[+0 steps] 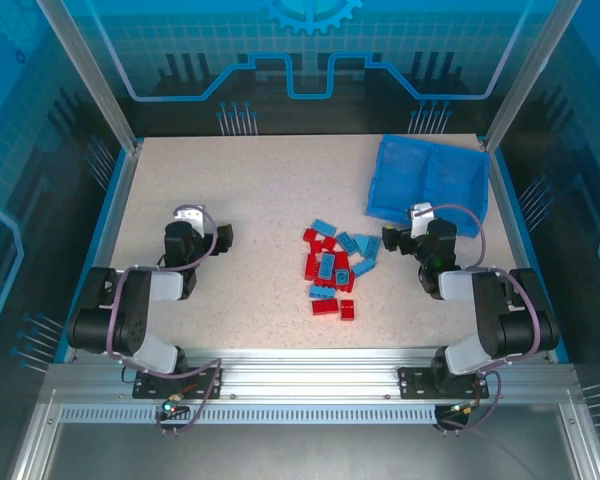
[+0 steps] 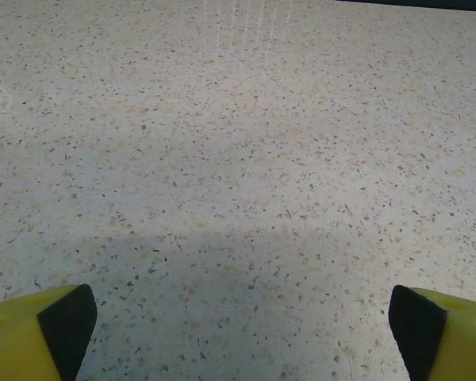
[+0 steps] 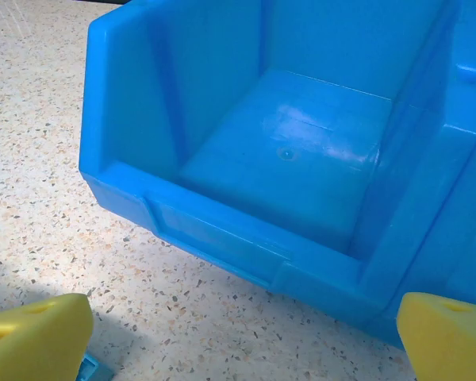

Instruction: Sort the legos into containers by color

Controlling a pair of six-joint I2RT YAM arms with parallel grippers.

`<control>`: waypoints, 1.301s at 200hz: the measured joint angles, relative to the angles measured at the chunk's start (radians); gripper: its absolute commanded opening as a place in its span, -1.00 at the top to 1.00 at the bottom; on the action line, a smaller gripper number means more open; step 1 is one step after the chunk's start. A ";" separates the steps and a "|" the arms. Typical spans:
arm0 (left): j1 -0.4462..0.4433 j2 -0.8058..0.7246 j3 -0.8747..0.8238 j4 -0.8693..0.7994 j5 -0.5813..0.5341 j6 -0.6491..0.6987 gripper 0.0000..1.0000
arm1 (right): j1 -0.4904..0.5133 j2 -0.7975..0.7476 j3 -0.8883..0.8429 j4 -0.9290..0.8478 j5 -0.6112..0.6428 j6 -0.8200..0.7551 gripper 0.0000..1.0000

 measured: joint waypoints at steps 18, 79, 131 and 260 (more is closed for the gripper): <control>0.000 0.000 0.000 0.000 0.000 0.000 -0.97 | 0.000 0.000 0.000 0.000 -0.001 0.000 -1.00; 0.000 0.000 0.000 0.000 0.000 0.000 -0.98 | 0.000 0.000 0.000 0.000 -0.004 0.000 -1.00; 0.000 0.000 0.000 0.000 0.000 0.000 -0.97 | 0.000 -0.002 0.005 -0.015 -0.003 0.000 -1.00; -0.263 -0.518 0.118 -0.462 -0.109 -0.067 -0.98 | 0.301 -0.235 0.519 -1.098 0.047 0.419 -1.00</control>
